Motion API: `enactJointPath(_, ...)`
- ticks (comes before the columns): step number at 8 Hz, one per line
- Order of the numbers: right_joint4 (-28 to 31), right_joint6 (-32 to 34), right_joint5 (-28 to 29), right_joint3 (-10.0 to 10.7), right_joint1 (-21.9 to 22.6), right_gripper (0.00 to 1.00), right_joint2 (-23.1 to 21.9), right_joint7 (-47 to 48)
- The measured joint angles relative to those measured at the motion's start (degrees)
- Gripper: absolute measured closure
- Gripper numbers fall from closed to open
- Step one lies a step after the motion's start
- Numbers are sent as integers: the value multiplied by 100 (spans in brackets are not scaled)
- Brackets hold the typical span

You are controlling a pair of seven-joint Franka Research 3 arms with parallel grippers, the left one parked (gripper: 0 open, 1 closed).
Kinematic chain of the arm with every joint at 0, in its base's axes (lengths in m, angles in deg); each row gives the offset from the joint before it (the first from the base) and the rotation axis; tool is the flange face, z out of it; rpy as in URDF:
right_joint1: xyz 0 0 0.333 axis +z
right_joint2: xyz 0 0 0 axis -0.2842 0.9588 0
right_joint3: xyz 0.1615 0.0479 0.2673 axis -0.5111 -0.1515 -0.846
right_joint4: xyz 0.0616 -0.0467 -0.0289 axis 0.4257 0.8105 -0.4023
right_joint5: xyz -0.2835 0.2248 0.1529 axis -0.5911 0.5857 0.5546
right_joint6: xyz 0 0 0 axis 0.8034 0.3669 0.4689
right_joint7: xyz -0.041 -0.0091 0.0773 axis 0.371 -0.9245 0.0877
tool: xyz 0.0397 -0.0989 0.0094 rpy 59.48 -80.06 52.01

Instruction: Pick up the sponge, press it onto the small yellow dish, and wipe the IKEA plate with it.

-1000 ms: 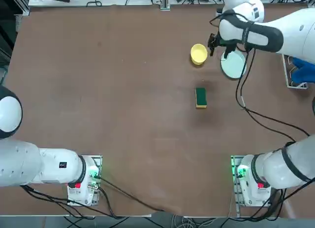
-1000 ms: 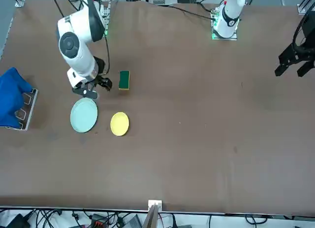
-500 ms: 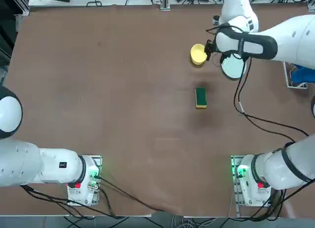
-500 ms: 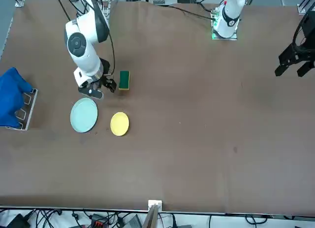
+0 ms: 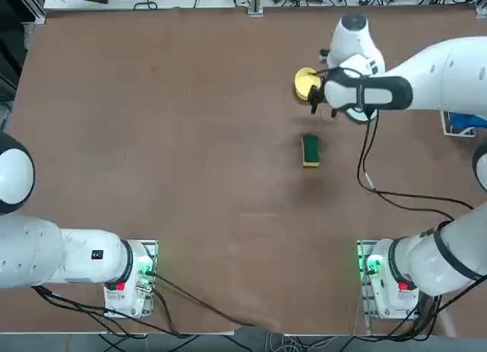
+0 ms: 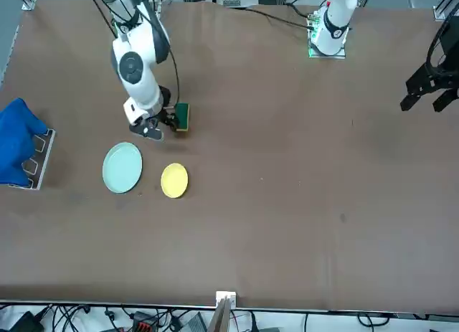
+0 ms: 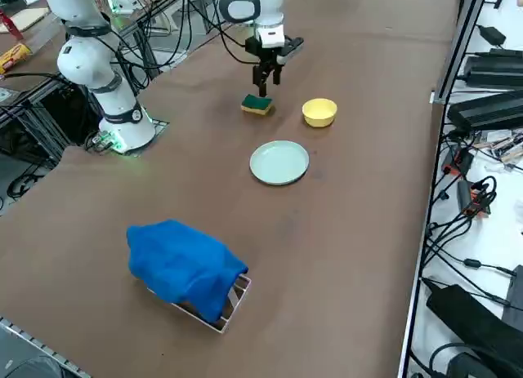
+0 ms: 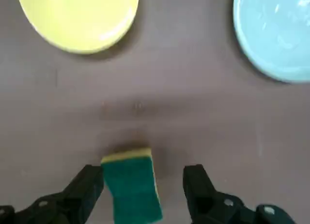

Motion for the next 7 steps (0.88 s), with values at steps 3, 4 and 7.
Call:
enactJointPath(3,171,-46,0,-5,398,0,12,374)
enactJointPath(4,300,-242,0,-4,424,0,19,386)
enactJointPath(7,885,-1157,0,7,446,0,152,386)
